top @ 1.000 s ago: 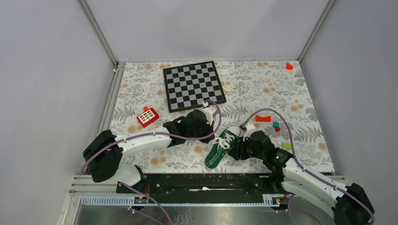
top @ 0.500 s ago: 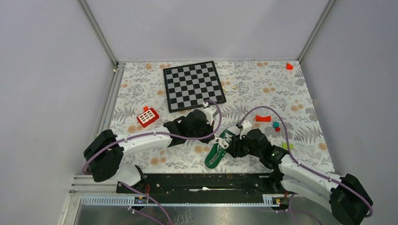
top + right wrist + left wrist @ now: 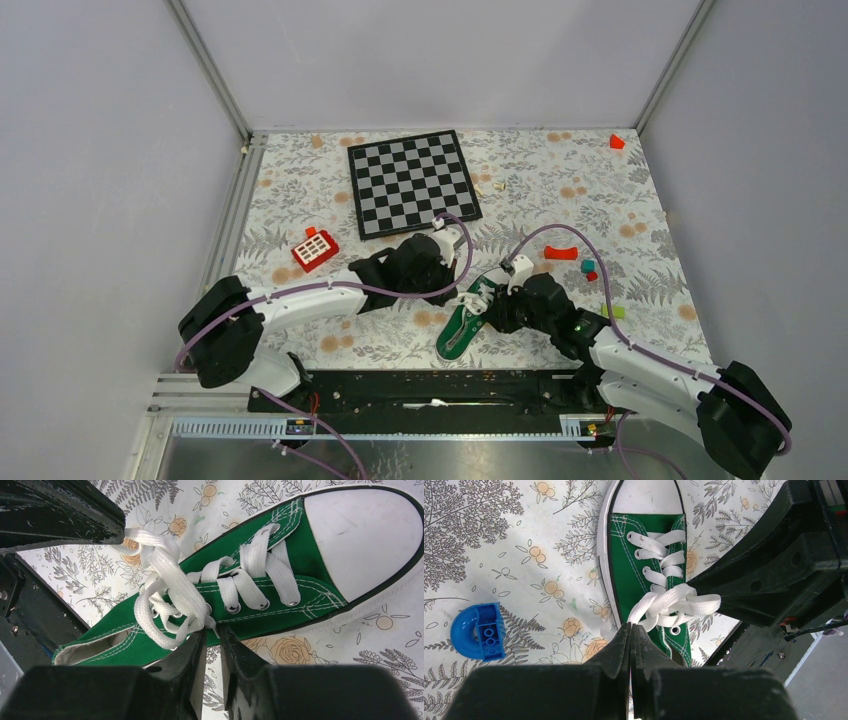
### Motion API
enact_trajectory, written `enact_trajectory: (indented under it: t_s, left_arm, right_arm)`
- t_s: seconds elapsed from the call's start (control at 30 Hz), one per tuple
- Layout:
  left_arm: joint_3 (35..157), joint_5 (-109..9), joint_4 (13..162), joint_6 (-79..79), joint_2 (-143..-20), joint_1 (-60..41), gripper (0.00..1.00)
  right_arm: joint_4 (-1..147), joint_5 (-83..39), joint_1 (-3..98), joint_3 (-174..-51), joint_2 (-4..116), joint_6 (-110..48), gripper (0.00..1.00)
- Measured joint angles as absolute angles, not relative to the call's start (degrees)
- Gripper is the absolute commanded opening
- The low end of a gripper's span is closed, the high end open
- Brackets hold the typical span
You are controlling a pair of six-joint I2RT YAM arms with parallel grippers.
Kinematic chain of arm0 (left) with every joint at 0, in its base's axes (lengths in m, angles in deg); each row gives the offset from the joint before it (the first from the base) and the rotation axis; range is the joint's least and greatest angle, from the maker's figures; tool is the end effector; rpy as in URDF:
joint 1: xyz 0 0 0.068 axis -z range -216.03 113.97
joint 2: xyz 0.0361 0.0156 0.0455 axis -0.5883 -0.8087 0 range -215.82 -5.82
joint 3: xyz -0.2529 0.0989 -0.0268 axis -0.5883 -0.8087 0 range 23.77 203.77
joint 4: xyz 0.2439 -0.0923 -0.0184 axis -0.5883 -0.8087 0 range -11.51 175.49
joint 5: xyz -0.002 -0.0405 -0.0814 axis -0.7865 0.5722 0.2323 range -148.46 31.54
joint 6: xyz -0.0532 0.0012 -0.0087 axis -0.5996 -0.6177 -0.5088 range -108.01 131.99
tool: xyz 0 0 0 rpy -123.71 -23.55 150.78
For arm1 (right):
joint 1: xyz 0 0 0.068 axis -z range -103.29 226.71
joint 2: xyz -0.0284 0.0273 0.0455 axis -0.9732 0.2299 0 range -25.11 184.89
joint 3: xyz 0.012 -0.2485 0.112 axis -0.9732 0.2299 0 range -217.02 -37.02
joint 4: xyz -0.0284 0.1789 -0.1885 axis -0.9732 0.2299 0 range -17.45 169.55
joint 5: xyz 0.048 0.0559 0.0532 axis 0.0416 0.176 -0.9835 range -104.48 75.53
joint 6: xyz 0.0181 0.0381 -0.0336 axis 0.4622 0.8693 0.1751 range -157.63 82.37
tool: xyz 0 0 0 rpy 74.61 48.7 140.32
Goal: Tie the shoes
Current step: Tie the shoelace on the shoe.
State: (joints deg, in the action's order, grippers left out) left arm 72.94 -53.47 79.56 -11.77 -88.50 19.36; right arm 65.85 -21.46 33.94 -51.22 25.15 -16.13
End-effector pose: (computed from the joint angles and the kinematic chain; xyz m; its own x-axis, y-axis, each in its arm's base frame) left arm 0.1725 -0.2555 0.2207 -0.6760 0.2727 -0.6846 0.6400 0.6778 -0.3619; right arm 0.1291 0.1253 0.1672 -0.6105 -0.0690 -0.7890 -0.5676 0.7330 0.3750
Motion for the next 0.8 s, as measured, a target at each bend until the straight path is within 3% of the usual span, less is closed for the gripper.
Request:
enact_trajectory:
  t_s: [0.2, 0.8]
  left_arm:
    - [72.94, -53.47, 79.56, -11.75, -88.50, 19.32, 0.00]
    - [72.94, -53.49, 79.56, -11.73, -88.50, 19.08, 0.00]
  right_arm:
    - [63.30, -21.41, 33.94, -50.10, 25.52, -15.13, 0.01]
    - [64.08, -21.44, 33.94, -48.22, 21.65, -9.99, 0.00]
